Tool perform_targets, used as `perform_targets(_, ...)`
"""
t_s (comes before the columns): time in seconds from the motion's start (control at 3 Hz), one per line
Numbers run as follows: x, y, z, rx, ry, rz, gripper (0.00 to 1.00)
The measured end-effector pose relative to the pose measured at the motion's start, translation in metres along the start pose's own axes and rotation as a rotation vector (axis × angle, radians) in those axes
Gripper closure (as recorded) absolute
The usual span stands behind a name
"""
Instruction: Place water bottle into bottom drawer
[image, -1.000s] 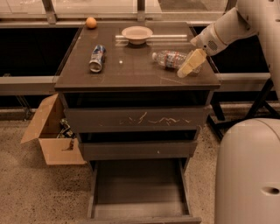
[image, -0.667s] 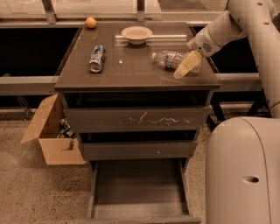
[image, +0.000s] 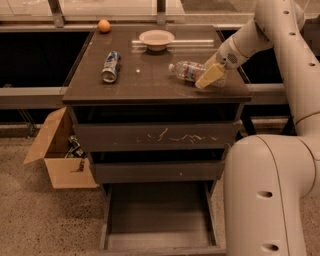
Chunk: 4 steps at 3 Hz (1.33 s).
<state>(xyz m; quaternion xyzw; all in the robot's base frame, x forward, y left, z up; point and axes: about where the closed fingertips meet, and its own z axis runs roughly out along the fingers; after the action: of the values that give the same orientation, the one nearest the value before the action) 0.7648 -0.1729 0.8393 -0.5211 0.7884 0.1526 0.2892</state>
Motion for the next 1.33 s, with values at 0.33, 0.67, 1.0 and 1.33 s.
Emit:
perform_targets(0.33, -0.005, 0.008, -0.011, -0.016, -0.022, -0.03, 0.7)
perform_targets(0.67, -0.027, 0.03, -0.043, -0.028, -0.081, -0.108, 0.93)
perform_targets(1.0, -0.046, 0.068, -0.086, -0.026, -0.128, -0.176, 1.0)
perform_targets(1.33, -0.051, 0.113, -0.121, -0.022, -0.148, -0.195, 1.0)
